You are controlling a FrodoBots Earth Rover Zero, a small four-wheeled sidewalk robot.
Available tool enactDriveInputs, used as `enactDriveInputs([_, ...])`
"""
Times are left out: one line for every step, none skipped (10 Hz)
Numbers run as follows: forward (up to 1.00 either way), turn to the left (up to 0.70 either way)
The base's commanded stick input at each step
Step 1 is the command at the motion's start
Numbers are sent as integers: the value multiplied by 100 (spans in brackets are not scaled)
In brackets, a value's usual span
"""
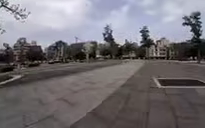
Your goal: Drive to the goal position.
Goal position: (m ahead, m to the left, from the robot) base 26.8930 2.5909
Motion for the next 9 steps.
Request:
enactDriveInputs([85,0])
enactDriveInputs([85,0])
enactDriveInputs([85,0])
enactDriveInputs([82,0])
enactDriveInputs([72,0])
enactDriveInputs([70,-35])
enactDriveInputs([70,-35])
enactDriveInputs([70,-35])
enactDriveInputs([70,-35])
